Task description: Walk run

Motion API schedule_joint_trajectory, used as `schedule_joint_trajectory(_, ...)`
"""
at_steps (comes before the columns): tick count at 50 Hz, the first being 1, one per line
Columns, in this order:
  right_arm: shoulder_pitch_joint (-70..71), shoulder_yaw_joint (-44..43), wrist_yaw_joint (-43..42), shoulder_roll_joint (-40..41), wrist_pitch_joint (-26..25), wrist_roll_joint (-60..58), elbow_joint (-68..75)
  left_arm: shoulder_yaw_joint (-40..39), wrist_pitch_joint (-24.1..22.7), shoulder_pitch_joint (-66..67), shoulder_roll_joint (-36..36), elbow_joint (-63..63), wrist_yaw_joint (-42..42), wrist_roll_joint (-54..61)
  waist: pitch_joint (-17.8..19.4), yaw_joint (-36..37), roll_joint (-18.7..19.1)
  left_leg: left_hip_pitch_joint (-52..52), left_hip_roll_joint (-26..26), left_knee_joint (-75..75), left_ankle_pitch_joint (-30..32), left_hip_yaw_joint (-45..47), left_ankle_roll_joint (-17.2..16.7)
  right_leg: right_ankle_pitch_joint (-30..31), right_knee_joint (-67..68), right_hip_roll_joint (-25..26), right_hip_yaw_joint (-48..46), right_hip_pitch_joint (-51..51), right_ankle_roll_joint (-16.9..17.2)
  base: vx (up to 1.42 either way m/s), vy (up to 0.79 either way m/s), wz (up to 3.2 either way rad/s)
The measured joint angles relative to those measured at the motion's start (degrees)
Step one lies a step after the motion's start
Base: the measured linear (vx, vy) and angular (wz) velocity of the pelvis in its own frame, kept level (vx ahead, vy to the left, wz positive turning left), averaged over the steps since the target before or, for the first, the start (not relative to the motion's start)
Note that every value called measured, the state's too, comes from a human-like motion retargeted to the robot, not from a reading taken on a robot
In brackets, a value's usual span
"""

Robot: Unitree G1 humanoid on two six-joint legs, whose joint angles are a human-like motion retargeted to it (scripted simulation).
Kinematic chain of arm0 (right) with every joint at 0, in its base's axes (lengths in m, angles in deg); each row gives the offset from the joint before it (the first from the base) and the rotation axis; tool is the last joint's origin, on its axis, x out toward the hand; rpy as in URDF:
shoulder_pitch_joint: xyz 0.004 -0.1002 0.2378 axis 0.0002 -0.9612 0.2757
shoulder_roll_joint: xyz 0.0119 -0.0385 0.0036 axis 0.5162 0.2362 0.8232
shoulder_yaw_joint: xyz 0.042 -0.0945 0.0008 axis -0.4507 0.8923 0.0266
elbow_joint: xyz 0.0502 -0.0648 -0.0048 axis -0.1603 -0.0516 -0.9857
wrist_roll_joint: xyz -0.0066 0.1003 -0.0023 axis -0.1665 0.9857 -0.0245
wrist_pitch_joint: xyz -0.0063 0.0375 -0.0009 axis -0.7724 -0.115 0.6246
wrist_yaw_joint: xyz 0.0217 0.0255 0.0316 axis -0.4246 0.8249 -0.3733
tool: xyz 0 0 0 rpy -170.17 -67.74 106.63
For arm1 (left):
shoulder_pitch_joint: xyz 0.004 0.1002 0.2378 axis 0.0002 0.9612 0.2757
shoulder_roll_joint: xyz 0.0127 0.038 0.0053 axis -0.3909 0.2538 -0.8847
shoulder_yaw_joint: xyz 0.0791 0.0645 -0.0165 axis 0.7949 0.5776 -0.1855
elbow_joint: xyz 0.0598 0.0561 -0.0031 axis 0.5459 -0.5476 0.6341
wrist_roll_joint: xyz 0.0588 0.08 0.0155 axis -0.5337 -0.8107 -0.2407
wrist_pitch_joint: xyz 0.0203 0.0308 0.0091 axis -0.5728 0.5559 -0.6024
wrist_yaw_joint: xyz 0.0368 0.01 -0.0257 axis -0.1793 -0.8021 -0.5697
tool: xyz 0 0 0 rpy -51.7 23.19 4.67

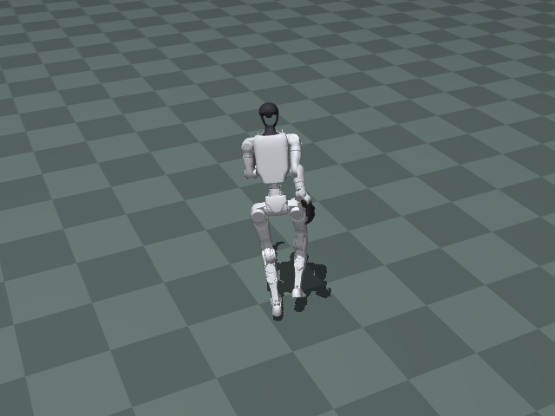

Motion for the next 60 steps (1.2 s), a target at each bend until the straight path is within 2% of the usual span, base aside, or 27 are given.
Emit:
schedule_joint_trajectory(3, -6.63, -3.72, 4.87, -0.96, 2.01, 5.67, 3.1, 2.79, -0.65, 2.19, -4.14, 4.66, 1.54, -0.46, -0.85, -8.23, 4.27, 12.79, -3.71, -13.33, 15.98, -9.45, 0.0, -4.19, -9.31, -4.77, -1.95, -8.17, 8.94, 1.76, -0.53, 3.1)
schedule_joint_trajectory(5, -9.45, -4.45, 5.7, -2.67, 3.07, 6.46, 2.47, 1.51, -0.52, 7.01, -5.7, 5.7, 2.22, -4.43, -1.45, -11.18, 7.41, 19.47, -2.43, -19.35, 34.0, -8.72, -1.86, -5.66, -17.21, -9.43, -6.49, -11.35, 16.14, 2.06, -0.65, 1.25)
schedule_joint_trajectory(7, -9.42, -5.36, 4.46, -3.33, 3.02, 5.84, -1.81, -0.63, 0.63, 13.3, -7.33, 4.91, 2.13, -10.63, -1.78, -13.59, 9.49, 23.5, -0.27, -22.2, 56.5, -5.76, -6.32, -7.46, -26.87, -7.06, -6.48, -12.36, 22.1, 1.69, -0.69, 0.57)
schedule_joint_trajectory(8, -8.14, -5.45, 3.02, -2.98, 2.49, 5.79, -5.08, -1.47, 1.49, 16.6, -7.91, 3.91, 1.79, -14.42, -1.76, -14.05, 9.65, 25.29, -0.07, -23.17, 65.35, -2.95, -8.35, -8.71, -30.11, -5.74, -6.4, -12.2, 23.45, 1.48, -0.66, -0.1)
schedule_joint_trajectory(10, -3.53, -5.48, 0.1, -1.33, 2.22, 7.34, -11.8, -2.19, 3.26, 23.07, -8.49, 0.26, 0.88, -20.54, -0.47, -14.01, 9.71, 25.77, -0.49, -15.51, 72.3, -0.65, -9.26, -10.21, -31.82, -4.71, -9.79, -9.0, 21.01, 1.71, -0.89, -0.58)
schedule_joint_trajectory(12, 4.2, -3.57, -2.61, -0.48, 1.72, 10.52, -17.93, -2.26, 1.37, 27.14, -7.3, -6.58, -1.07, -22.94, -0.17, -12.22, 6.67, 23.73, -7.5, -8.62, 71.02, -1.94, -9.16, -7.91, -28.03, -5.33, -5.87, -5.85, 7.12, 2.05, -1.15, -1.45)
schedule_joint_trajectory(14, 12.26, 0.59, -3.55, -1.02, 0.58, 13.69, -22.4, -5.42, -4.48, 30.27, -4.22, -17.03, -4.52, -24.05, 1.61, -8.41, 4.82, 16.36, -10.92, 9.55, 63.6, 1.81, -9.45, -16.56, -21.64, -2.13, 1.74, -1.16, 8.07, 2.05, -0.97, -1.74)
schedule_joint_trajectory(17, 25.76, 2.99, -2.81, -4.51, -1.81, 17.82, -27.79, -11.5, -7.16, 33.39, 2.13, -30.94, -7.29, -27.35, 1.8, -0.56, 6.5, -5.45, 2.19, 41.41, 44.28, 9.85, -0.07, -24.08, -19.92, 0.67, 2.69, 6.7, 9.15, 1.89, -0.68, -1.73)
schedule_joint_trajectory(20, 32.61, 10.1, -1.11, -7.59, -2.7, 19.64, -38.72, -18.67, -6.72, 42.27, 6.18, -31.22, -0.99, -25.47, -2.2, 10.86, 5.71, -23.67, 12.84, 47.64, 30.72, 12.8, 0.0, -24.76, -29.21, 11.5, 8.71, 17.72, 5.65, 2.43, -0.44, -2.48)
schedule_joint_trajectory(23, 33.08, 13.74, 2.07, -12.39, -4.43, 20.86, -50.23, -23.46, -8.8, 48.3, 7.68, -28.43, 0.72, -23.09, -2.63, 18.03, 1.89, -37.13, 17.77, 36.87, 27.44, 15.34, -1.09, -10.21, -38.28, 11.0, 9.38, 29.4, 7.24, 2.48, -0.19, -0.78)
schedule_joint_trajectory(27, 25.51, 13.2, 0.31, -15.92, -5.09, 14.61, -58.06, -25.45, -7.91, 49.84, 9.15, -25.12, 2.02, -16.96, -0.29, 25.74, -7.87, -38.35, 18.18, 5.43, 28.78, 17.28, -8.16, 30.59, -43.59, 1.69, 8.71, 42.94, 9.94, 2.74, -0.29, -0.48)
schedule_joint_trajectory(30, 20.14, 12.01, -9.02, -13.37, -4.47, 2.37, -55.22, -21.9, -5.85, 44.91, 8.83, -18.79, -0.14, -12.08, 4.8, 24.65, -8.99, -28.7, 11.48, -12.88, 26.28, 11.02, -16.13, 33.84, -24.73, 3.23, 16.2, 46.34, 11.31, 2.6, -0.4, 0.84)
schedule_joint_trajectory(32, 19.21, 13.22, -14.87, -9.62, -4.55, -4.84, -49.27, -20.1, -4.46, 38.46, 7.94, -14.46, -1.52, -12.22, 7.36, 18.8, -5.04, -21.94, 11.64, -16.55, 26.29, 6.69, -18.03, 33.83, -16.54, 14.87, 17.58, 48.23, 14.08, 2.39, -0.64, 1.81)
schedule_joint_trajectory(33, 18.98, 13.53, -15.79, -7.59, -4.77, -7.49, -45.66, -19.27, -3.98, 35.14, 7.09, -12.46, -1.57, -12.33, 8.23, 16.07, -2.25, -18.49, 12.4, -16.44, 34.79, 4.22, -18.61, 33.81, -12.69, 20.46, 14.99, 47.78, 14.74, 2.64, -0.71, 2.27)
schedule_joint_trajectory(35, 16.14, 13.09, -15.12, -2.87, -5.67, -13.54, -36.5, -15.47, -4.29, 29.13, 5.29, -8.34, -0.78, -11.62, 9.13, 6.49, -1.79, -17.37, 4.96, -2.08, 26.75, -4.09, -9.07, 24.7, 3.44, 20.57, -0.11, 40.23, 10.54, 2.84, -0.74, 2.73)
schedule_joint_trajectory(38, 6.73, 13.29, -11.24, -0.12, -7.95, -15.04, -15.0, -10.3, -4.55, 13.23, 2.43, -9.46, -0.07, -6.29, 2.85, 4.99, -4.31, -14.82, 4.53, 5.36, 16.1, -0.59, -9.13, 7.36, 23.11, 11.86, -2.23, 19.44, 9.06, 2.76, -0.99, 1.16)
schedule_joint_trajectory(41, -4.32, 8.69, 4.19, -0.94, -9.54, -21.4, -1.28, -6.85, -1.73, 4.19, 4.8, -8.62, 5.39, 0.23, -3.42, 0.27, -6.13, -3.11, -1.79, -2.62, 15.39, -3.84, -7.75, -1.83, 16.48, 7.04, -1.96, 2.25, 13.0, 2.25, -1.21, 1.59)
schedule_joint_trajectory(43, -10.29, 7.03, 9.49, -4.07, -9.85, -26.97, -0.44, -5.12, -0.84, 2.85, 3.38, -4.98, 5.27, 4.69, -4.78, -5.04, -5.19, 6.27, -2.83, -10.09, 25.93, -6.79, -10.57, -3.92, 5.93, -1.26, -3.82, -3.7, 14.68, 1.97, -1.52, 1.2)
schedule_joint_trajectory(45, -14.16, 2.59, 8.45, -6.44, -6.62, -30.62, -2.1, -4.24, -0.49, 5.01, -0.37, -0.96, 4.75, 7.32, -5.47, -11.03, -1.43, 15.27, 0.31, -16.98, 46.14, -8.15, -14.8, -3.93, -6.58, -8.62, -9.2, -6.78, 14.24, 1.98, -1.6, 0.82)
schedule_joint_trajectory(47, -16.76, -0.77, 4.39, -7.81, -0.92, -28.09, -4.57, -4.51, 1.34, 9.93, -3.56, 2.33, 3.96, 6.71, -5.56, -15.45, 2.16, 22.01, 5.29, -20.98, 67.5, -5.06, -20.94, -2.74, -22.71, -7.66, -9.05, -7.11, 13.88, 2.0, -1.62, -0.15)
schedule_joint_trajectory(49, -17.44, -2.53, 0.86, -7.93, 5.34, -21.7, -8.49, -6.75, 4.17, 16.16, -5.2, 5.76, 4.42, 4.42, -4.13, -17.2, 4.37, 26.11, 9.14, -14.92, 72.3, 0.21, -24.08, -4.65, -37.16, -1.64, -2.77, -4.85, 14.08, 2.01, -1.59, -1.25)
schedule_joint_trajectory(50, -16.67, -3.1, -0.81, -7.49, 7.25, -18.41, -10.89, -7.97, 4.94, 19.08, -5.18, 7.03, 5.02, 3.01, -3.57, -18.04, 4.76, 27.5, 9.08, -11.09, 72.3, 0.19, -23.89, -5.9, -42.92, -0.18, -0.02, -3.57, 14.27, 1.65, -1.12, -1.51)
schedule_joint_trajectory(53, -6.98, -2.4, -6.28, -4.57, 6.15, -11.62, -20.3, -10.4, 3.86, 26.54, -0.09, 6.8, 4.66, 0.43, -2.44, -18.17, 2.43, 29.8, 1.27, -3.49, 72.3, 0.06, -23.08, -4.75, -43.35, -3.65, -3.34, 0.19, 2.33, 1.96, -1.2, -1.28)
schedule_joint_trajectory(55, 2.86, -1.43, -10.32, -3.65, 5.12, -8.23, -26.5, -10.34, 2.87, 30.27, 4.52, 2.02, 6.06, -0.96, -1.58, -17.49, -0.27, 28.36, -2.68, 6.93, 68.92, 7.72, -14.12, -1.3, -32.14, -11.49, -3.92, 2.01, -4.68, 2.23, -0.95, -1.43)
schedule_joint_trajectory(57, 8.94, 3.53, -11.73, -1.79, 2.61, -3.86, -32.53, -14.63, -1.91, 37.22, 8.03, -11.61, 11.09, -8.67, -4.36, -10.42, 0.25, 19.88, -0.55, 26.86, 57.47, 12.93, -10.24, -12.34, -22.78, 3.48, 12.06, 4.07, -3.7, 2.63, -1.53, -2.97)
schedule_joint_trajectory(58, 12.63, 4.4, -10.66, -0.21, -0.99, -0.7, -35.73, -15.05, -4.88, 40.48, 7.71, -21.92, 11.0, -14.71, -7.14, -7.42, 2.69, 12.94, 4.75, 38.26, 49.72, 12.18, -7.37, -14.59, -20.64, 1.69, 7.12, 5.72, -2.89, 2.69, -1.22, -2.05)
schedule_joint_trajectory(60, 21.35, 3.8, -1.18, 1.76, -6.74, 6.04, -41.89, -14.05, -4.65, 44.76, 4.5, -35.31, 7.97, -20.77, -12.01, -0.23, 4.81, -3.89, 8.58, 49.07, 39.04, 10.32, -4.0, -19.08, -23.24, 9.37, 9.23, 10.98, -3.55, 2.3, -0.91, -2.08)
